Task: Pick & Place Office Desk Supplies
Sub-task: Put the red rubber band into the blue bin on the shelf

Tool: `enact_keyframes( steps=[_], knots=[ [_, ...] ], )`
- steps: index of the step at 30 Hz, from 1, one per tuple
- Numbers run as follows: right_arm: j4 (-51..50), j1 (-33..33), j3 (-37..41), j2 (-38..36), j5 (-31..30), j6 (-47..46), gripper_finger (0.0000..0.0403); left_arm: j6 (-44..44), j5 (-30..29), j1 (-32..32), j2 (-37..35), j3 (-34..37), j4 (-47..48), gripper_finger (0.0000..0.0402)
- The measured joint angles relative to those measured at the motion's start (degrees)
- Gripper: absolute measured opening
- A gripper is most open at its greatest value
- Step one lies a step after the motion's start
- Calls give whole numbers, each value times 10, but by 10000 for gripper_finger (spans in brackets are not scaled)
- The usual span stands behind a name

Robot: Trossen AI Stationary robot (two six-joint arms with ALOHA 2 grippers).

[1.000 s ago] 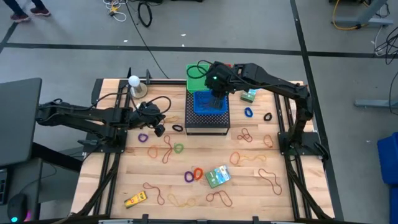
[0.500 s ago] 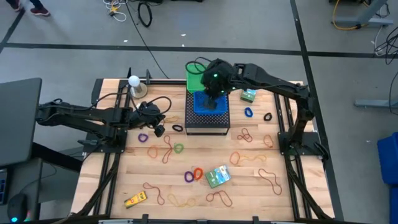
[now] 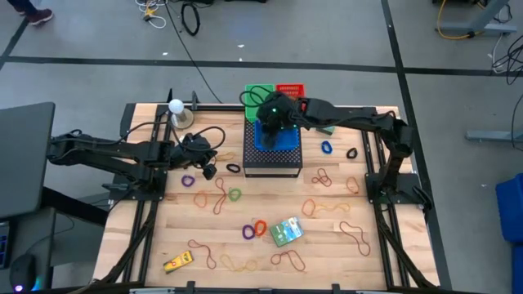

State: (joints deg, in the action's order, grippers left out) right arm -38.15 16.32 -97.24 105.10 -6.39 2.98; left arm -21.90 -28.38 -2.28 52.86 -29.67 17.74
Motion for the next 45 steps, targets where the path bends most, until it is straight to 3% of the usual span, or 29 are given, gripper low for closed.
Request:
enact_keyframes(
  steps=[5,20,34,45],
  knots=[
    [30,0,25,0,-65,16,122,3,-1,0,0,0,0,10],
    [41,12,40,0,-43,4,47,5,-1,0,0,0,0,10],
    [46,8,40,-28,-72,-6,103,3,-1,0,0,0,1,10],
    [61,8,40,-35,-74,-3,108,23,-1,0,0,0,1,10]
  ],
)
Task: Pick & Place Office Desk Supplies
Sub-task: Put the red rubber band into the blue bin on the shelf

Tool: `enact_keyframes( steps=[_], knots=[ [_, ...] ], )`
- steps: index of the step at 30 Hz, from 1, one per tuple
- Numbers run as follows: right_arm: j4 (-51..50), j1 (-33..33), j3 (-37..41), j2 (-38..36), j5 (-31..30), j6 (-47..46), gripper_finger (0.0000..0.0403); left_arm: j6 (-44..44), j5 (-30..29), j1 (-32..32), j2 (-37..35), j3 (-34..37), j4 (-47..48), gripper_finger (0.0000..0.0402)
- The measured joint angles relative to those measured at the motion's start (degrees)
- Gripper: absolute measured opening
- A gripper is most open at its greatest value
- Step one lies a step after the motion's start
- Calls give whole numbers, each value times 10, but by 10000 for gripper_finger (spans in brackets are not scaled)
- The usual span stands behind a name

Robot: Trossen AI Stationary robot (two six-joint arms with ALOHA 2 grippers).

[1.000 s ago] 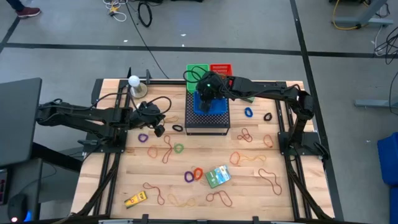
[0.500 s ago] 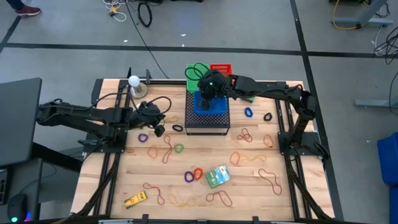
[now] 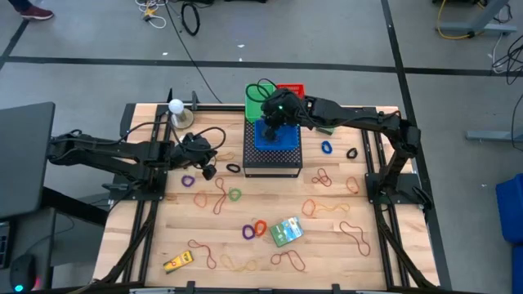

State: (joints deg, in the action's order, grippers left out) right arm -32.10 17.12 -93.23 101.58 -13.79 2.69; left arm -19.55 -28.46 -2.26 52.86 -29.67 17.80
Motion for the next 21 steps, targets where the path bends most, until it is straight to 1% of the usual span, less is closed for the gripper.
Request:
enact_keyframes(
  steps=[3,6,12,14,18,21],
  knots=[
    [9,0,0,0,2,3,108,0,0,0,0,0,0,10],
    [15,6,0,0,21,14,113,-1,0,0,0,0,0,10],
    [12,25,0,0,54,19,155,-6,2,0,0,0,0,10],
    [8,30,0,0,69,28,162,-6,2,0,0,0,0,10],
    [0,37,0,10,113,32,155,-6,2,0,0,0,0,10],
    [-16,38,0,22,113,41,141,-6,2,0,0,0,0,10]
  ],
)
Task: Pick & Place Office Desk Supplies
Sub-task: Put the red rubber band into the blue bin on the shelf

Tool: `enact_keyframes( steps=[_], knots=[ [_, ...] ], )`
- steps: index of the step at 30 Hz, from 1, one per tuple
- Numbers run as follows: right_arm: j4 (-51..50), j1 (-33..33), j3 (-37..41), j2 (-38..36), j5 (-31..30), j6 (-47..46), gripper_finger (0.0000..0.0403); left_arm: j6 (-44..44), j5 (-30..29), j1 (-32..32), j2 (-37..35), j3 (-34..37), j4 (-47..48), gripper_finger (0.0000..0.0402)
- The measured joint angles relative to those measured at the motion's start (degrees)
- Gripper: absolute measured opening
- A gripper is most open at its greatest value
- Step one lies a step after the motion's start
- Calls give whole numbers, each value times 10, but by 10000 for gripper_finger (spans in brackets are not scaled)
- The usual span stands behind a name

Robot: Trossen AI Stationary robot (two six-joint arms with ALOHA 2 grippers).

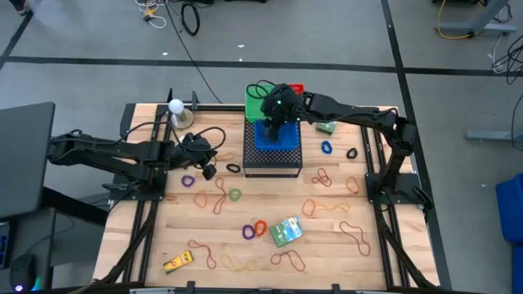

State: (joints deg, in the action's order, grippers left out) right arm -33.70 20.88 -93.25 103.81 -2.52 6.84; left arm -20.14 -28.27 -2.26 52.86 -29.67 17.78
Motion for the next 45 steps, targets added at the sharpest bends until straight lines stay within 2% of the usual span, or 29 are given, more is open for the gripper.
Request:
enact_keyframes(
  steps=[12,23,33,37,41,45],
  knots=[
    [1,0,0,13,-17,-1,62,2,0,0,0,0,0,10],
    [1,0,0,13,-17,1,7,2,0,0,0,0,0,10],
    [-3,-22,0,-14,-37,0,3,2,0,0,0,0,0,10],
    [-38,-38,0,-32,-41,-20,2,2,0,0,0,0,0,10],
    [-103,-60,0,-42,-84,-38,1,2,0,0,0,0,0,10],
    [-123,-68,0,-30,-80,-81,6,-1,0,0,0,0,-1,10]
  ],
)
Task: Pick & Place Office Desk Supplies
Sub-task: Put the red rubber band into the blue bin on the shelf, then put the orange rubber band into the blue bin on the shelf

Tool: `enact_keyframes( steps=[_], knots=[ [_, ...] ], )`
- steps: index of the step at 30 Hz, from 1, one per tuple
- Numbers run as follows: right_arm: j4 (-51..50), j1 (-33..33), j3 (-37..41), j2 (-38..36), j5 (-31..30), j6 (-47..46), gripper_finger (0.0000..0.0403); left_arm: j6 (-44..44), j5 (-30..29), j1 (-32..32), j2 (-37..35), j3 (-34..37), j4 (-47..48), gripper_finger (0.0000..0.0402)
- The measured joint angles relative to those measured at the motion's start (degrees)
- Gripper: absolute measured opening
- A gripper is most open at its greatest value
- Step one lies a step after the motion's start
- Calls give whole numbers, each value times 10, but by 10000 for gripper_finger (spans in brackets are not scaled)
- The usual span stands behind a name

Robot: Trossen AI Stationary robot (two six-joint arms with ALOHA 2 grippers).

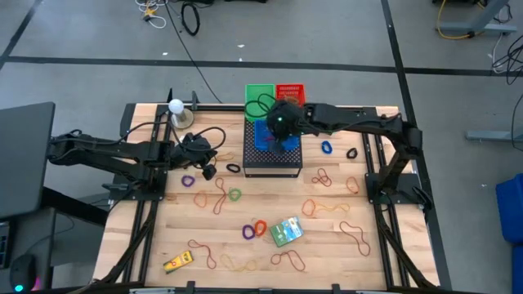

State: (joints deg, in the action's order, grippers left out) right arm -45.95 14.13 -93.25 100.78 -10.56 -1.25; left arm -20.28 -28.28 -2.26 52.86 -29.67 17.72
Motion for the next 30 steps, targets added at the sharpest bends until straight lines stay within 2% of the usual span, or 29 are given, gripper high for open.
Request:
enact_keyframes(
  steps=[4,12,16,20,26,30],
  knots=[
    [6,1,0,5,-5,-14,42,-33,2,-1,0,0,0,10],
    [-8,0,0,-16,-4,-54,152,-50,23,0,0,0,-18,10],
    [-16,0,0,-33,-4,-60,172,-51,32,-1,0,0,-30,10],
    [-36,-8,0,-55,0,-76,141,-42,31,0,0,0,-29,10],
    [-44,-32,0,-60,27,-91,19,-36,37,0,0,0,-28,9],
    [-36,-63,0,-81,0,-121,15,-26,67,1,0,0,-29,9]
  ],
)
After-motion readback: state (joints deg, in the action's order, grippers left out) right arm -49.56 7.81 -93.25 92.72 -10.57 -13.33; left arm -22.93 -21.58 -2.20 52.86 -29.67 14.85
